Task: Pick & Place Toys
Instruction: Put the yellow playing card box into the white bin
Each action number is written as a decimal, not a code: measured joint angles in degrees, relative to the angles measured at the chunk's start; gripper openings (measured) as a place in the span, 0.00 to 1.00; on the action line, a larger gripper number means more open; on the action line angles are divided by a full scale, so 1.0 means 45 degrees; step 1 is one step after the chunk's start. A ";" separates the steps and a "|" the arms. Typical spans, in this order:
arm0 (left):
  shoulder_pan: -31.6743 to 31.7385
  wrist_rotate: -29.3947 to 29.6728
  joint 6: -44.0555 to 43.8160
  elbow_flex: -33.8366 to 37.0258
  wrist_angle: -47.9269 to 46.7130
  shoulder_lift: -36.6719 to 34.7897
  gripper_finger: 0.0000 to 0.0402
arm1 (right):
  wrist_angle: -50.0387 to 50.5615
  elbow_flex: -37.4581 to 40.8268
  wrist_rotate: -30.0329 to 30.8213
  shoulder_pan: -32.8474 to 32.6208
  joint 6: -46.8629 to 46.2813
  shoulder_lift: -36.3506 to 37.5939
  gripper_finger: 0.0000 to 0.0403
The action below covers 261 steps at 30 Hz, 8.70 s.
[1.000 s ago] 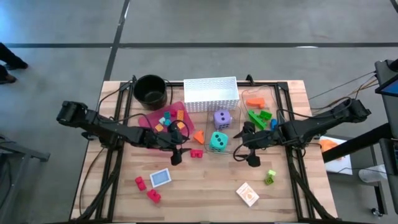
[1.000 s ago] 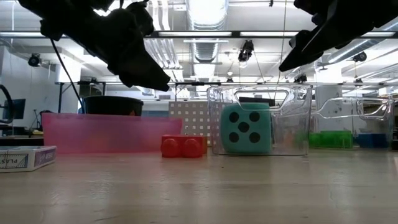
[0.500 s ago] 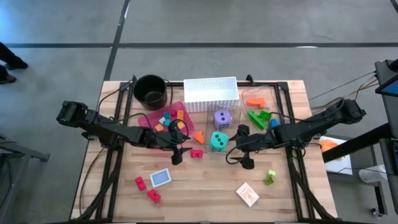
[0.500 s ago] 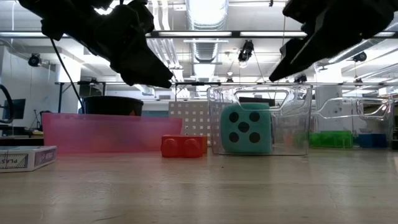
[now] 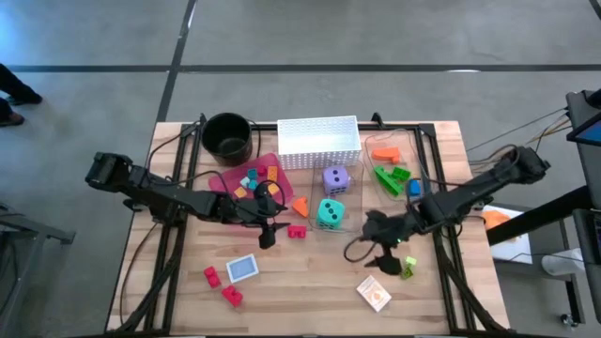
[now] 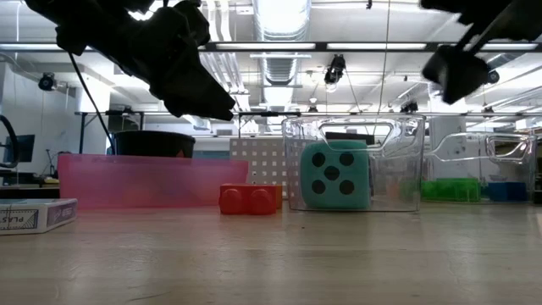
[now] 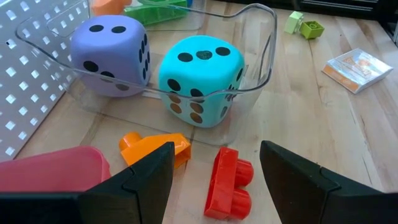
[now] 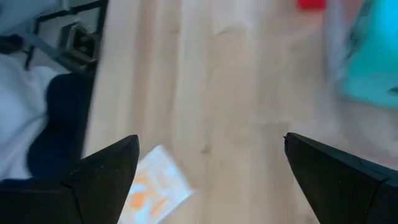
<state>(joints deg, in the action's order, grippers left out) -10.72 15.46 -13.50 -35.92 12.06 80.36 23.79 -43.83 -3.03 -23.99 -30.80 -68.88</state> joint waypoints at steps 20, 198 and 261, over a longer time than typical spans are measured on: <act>-0.0005 0.0000 -0.0005 0.0000 0.0009 0.0000 0.60 | 0.2192 -0.2924 -0.1350 -0.3302 -0.9986 -0.4281 0.99; 0.0015 0.2912 -0.3018 0.0136 -0.3117 -0.4308 0.60 | 0.0307 -0.7508 0.0185 1.2977 1.0130 -0.7428 0.82; 0.7264 -0.0518 0.4984 -0.7538 -0.1840 0.4896 0.60 | 0.2783 -0.9345 -0.0931 1.2775 1.4318 -0.8378 0.83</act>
<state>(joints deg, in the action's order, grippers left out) 21.97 13.13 8.93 -69.84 3.78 102.39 36.32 -85.89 -7.22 33.50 33.64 -106.59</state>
